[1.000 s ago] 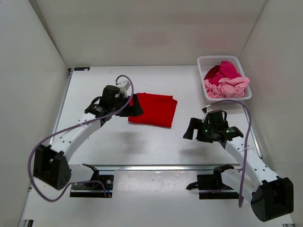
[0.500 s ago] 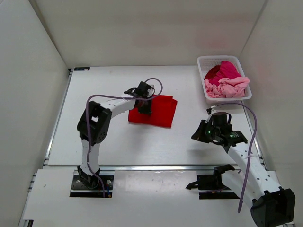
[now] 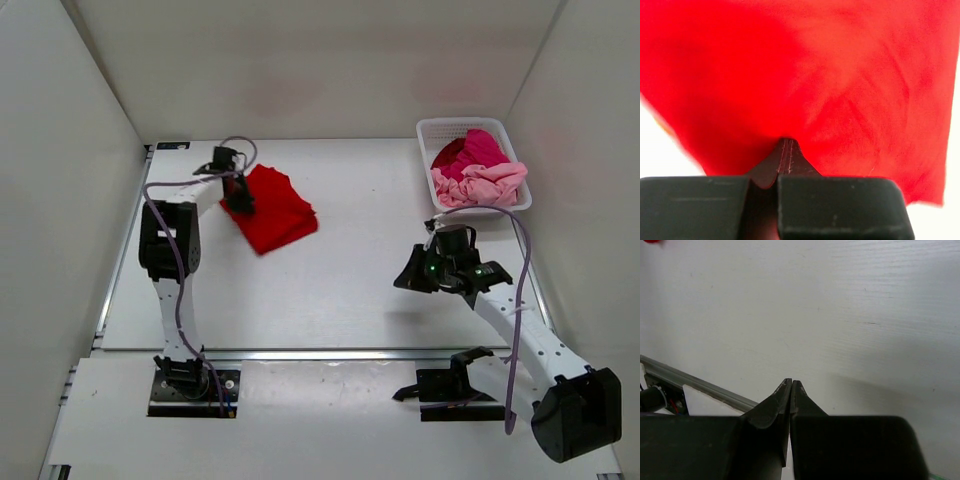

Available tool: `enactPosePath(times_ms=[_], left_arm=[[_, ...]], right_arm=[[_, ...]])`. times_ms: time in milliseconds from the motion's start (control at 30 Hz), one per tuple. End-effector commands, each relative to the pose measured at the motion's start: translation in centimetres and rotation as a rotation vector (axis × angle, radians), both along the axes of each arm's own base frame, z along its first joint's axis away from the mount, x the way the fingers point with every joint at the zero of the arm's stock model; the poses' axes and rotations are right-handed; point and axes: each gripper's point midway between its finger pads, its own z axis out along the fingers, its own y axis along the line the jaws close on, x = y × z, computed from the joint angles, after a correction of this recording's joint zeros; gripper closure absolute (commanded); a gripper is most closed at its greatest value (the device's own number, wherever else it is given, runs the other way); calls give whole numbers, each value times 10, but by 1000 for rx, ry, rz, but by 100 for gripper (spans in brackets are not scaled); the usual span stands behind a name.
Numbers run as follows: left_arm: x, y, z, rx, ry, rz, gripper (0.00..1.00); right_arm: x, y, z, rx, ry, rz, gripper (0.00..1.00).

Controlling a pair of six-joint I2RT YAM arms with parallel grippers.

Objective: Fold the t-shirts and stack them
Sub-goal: Place the square-folded T-shirt at the corner of the board.

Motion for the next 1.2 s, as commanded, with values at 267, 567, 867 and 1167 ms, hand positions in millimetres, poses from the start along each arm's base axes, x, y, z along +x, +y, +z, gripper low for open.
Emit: enactPosePath(times_ms=[267,567,867,1167], left_arm=[[137,119,23,-86,-159,318,100],[151,39,154,-102,-415,155,100],[107,-39,34,-81,-150,55,100],[122,35,18,-139,-135,211,100]], right_arm=[[6,20,19,24,9,73,100],[6,29,13,46,24,104,100],[16,23,32,52,-29,90,100],[4,14,22,51,2,73,99]])
